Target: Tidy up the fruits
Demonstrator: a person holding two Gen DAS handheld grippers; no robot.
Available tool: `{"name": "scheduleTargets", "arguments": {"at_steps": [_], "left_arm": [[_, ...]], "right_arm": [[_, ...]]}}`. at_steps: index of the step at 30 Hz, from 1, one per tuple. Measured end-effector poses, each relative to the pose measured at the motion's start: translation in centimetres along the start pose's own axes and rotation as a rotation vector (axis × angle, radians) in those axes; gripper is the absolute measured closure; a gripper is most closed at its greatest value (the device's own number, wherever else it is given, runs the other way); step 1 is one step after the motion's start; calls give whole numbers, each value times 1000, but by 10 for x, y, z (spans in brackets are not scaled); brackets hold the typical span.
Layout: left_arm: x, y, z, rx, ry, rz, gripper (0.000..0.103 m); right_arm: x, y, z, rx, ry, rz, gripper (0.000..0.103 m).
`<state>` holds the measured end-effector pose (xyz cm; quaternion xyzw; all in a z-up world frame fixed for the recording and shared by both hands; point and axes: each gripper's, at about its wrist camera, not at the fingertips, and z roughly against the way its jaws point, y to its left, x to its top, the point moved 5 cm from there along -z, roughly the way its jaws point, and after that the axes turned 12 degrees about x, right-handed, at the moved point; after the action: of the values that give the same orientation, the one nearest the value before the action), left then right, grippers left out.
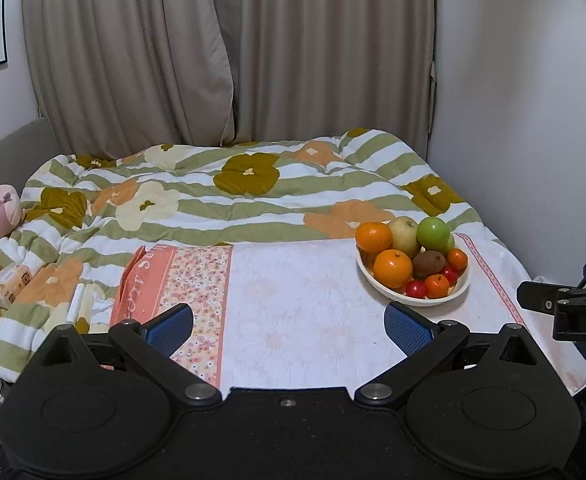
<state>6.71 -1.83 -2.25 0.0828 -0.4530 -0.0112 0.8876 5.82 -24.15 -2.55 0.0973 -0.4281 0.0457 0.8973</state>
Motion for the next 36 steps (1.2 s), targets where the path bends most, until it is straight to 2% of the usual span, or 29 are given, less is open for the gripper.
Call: {"name": "scheduleTargets", "arguments": {"at_steps": [36], "left_arm": [[-5,11,6,5,1,9,0]], "right_arm": [[-1,0,0,-4,4,-15,0]]}}
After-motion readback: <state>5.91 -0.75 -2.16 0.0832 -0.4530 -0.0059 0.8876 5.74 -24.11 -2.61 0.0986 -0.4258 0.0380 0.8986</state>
